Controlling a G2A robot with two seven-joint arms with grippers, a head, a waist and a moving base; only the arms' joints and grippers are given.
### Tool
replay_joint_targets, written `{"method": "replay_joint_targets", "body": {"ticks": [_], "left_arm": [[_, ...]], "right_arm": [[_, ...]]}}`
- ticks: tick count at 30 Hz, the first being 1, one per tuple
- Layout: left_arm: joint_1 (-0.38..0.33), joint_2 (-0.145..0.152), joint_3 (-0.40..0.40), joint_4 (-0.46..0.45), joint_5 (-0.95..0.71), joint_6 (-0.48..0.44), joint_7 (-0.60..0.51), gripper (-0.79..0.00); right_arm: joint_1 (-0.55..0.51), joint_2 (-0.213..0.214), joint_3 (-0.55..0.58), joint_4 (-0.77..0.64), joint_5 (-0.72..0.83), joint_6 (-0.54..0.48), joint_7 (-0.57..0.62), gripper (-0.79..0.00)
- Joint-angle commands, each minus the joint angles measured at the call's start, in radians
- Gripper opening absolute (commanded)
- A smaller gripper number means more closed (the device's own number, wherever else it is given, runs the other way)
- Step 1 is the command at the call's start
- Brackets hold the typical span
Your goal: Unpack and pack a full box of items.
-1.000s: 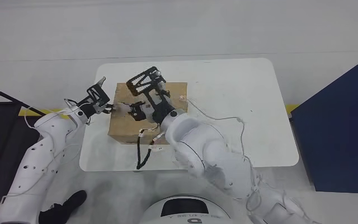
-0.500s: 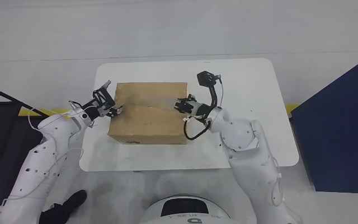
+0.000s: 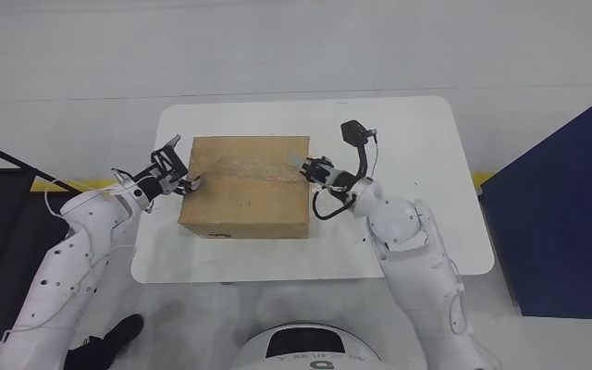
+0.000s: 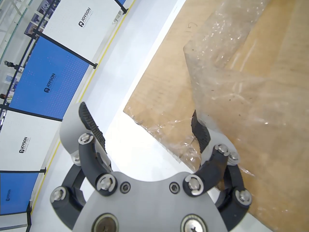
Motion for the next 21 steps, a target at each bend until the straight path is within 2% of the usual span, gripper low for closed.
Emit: {"method": "replay_joint_targets", "body": {"ticks": [1, 10, 21], "left_arm": [[0.002, 0.0, -0.002, 0.004, 0.0, 0.0, 0.002, 0.0], [-0.003, 0.0, -0.001, 0.01, 0.0, -0.007, 0.003, 0.0], [-0.013, -0.003, 0.01, 0.014, -0.002, -0.011, -0.001, 0.0]], "right_arm": [[0.002, 0.002, 0.002, 0.011, 0.015, 0.0, 0.005, 0.0], [0.082, 0.0, -0.05, 0.128, 0.021, 0.023, -0.002, 0.0], [0.088, 0.006, -0.062, 0.111, 0.05, 0.01, -0.017, 0.0]]}}
